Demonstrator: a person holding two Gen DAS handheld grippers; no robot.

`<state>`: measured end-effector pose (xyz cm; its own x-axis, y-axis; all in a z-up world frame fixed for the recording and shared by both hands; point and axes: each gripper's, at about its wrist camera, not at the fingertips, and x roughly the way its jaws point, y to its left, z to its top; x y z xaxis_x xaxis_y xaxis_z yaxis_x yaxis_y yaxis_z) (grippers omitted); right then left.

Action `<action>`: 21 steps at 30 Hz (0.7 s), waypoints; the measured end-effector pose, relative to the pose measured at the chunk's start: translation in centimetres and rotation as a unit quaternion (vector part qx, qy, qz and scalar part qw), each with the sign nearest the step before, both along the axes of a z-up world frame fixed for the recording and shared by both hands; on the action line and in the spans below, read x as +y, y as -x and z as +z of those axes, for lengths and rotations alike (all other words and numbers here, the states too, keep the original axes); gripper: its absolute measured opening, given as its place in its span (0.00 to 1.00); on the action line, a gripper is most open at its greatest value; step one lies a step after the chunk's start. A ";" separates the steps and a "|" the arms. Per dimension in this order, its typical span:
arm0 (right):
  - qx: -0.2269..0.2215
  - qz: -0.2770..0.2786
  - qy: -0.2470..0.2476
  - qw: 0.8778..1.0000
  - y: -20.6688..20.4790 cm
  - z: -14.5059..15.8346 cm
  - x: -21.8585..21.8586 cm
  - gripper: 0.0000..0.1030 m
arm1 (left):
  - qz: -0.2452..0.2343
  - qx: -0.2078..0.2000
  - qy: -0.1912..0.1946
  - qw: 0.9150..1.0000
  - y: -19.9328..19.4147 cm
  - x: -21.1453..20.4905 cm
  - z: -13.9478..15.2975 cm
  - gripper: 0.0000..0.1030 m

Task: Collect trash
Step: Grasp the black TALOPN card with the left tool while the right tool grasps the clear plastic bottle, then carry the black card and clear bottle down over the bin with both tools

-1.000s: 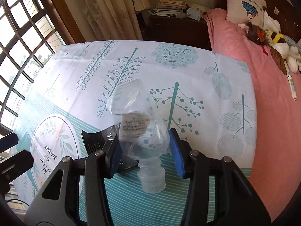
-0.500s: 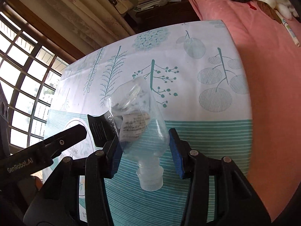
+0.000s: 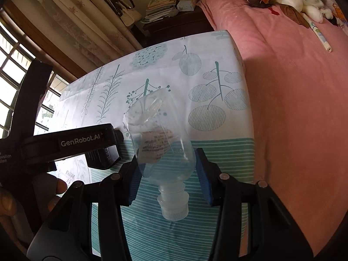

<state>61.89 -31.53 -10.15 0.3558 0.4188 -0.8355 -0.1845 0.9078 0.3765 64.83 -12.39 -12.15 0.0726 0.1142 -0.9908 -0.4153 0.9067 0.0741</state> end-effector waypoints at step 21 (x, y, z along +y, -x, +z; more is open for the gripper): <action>0.000 0.001 -0.005 1.000 5.1 1.6 1.0 0.42 | -0.053 -0.042 0.061 0.996 7.2 1.7 4.0 0.43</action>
<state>56.82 -30.58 -8.53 0.3553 0.4277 -0.8312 -0.1864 0.9038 0.3854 57.59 -10.66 -8.17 0.1607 -0.0199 -0.9868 -0.3169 0.9458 -0.0706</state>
